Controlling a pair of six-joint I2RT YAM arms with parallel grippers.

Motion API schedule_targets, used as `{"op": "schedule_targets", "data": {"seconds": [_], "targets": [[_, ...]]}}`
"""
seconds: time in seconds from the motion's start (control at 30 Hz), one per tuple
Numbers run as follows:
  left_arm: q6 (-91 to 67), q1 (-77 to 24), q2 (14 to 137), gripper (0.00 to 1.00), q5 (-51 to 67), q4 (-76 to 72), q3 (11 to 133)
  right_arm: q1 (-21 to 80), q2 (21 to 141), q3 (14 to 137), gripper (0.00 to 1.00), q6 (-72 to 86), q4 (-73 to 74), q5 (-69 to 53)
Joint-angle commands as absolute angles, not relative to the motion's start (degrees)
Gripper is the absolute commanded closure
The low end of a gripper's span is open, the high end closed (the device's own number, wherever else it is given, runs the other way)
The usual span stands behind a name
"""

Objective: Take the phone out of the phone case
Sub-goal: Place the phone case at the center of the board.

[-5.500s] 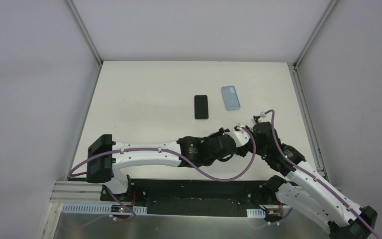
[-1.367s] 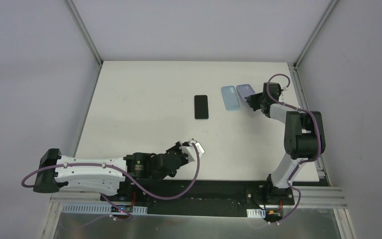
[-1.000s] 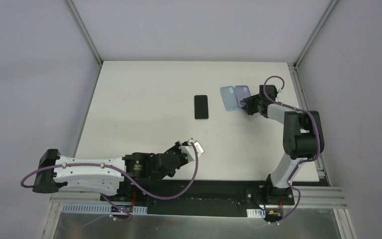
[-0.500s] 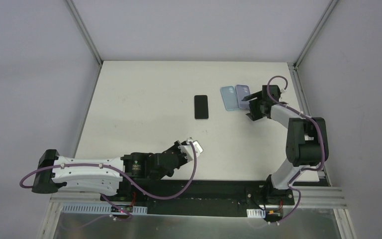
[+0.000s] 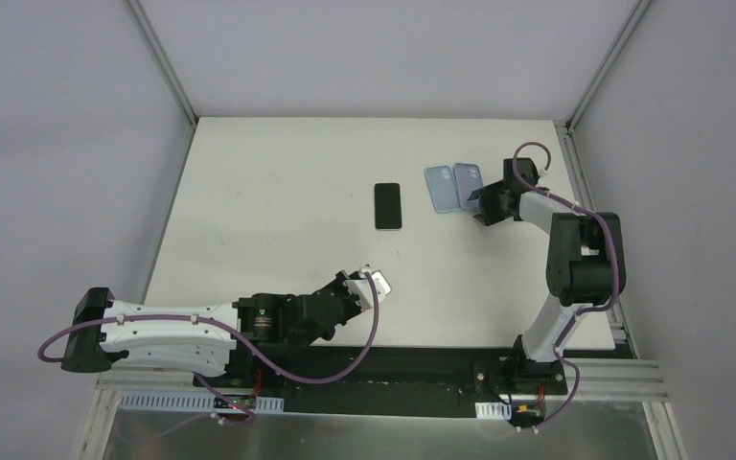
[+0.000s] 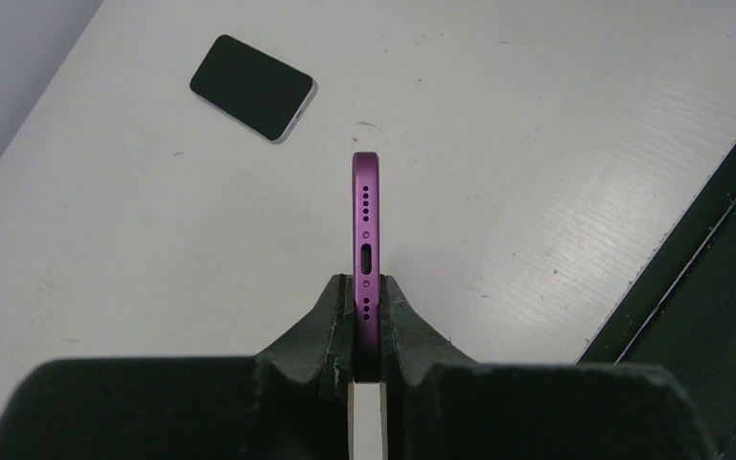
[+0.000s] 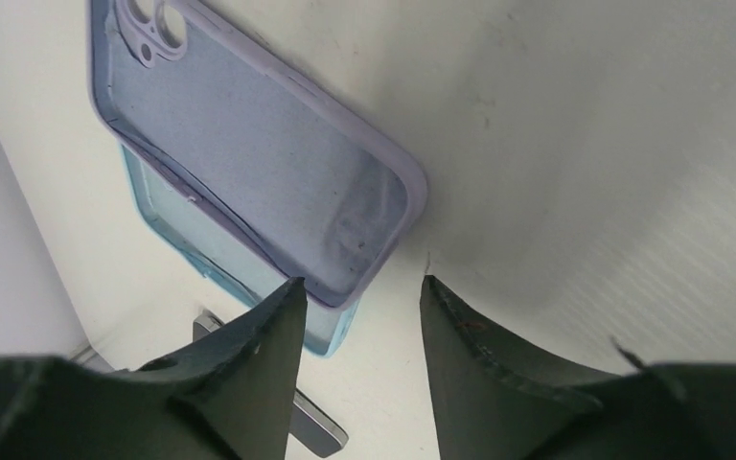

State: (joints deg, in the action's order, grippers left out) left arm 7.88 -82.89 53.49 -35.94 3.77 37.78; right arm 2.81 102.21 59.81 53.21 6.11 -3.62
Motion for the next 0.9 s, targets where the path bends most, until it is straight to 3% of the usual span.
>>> {"op": "schedule_targets", "data": {"seconds": [0.0, 0.13, 0.33, 0.5, 0.63, 0.87], "targets": [[7.8, -83.1, 53.1, 1.0, -36.5, 0.3, 40.5, 2.2, 104.0, 65.8, 0.55, 52.5, 11.0, -1.3], [8.2, -83.1, 53.4, 1.0, -36.7, 0.3, 40.7, 2.0, 105.9, 69.8, 0.66, 51.2, 15.3, -0.4], [8.7, -83.1, 53.8, 1.0, -36.7, 0.3, 41.0, 1.8, 106.4, 71.9, 0.68, 49.9, 18.6, 1.8], [9.0, -83.1, 54.3, 1.0, -36.5, 0.3, 41.3, 3.9, 98.8, 66.1, 0.68, 47.7, 7.8, 2.3], [9.3, -83.1, 55.6, 1.0, -36.3, 0.3, 42.2, 8.4, 100.6, 71.9, 0.69, 42.3, 11.1, 0.7], [8.2, -83.1, 55.5, 1.0, -35.9, 0.3, 41.7, 10.4, 104.3, 73.3, 0.86, 39.3, 11.7, 0.5]]}}
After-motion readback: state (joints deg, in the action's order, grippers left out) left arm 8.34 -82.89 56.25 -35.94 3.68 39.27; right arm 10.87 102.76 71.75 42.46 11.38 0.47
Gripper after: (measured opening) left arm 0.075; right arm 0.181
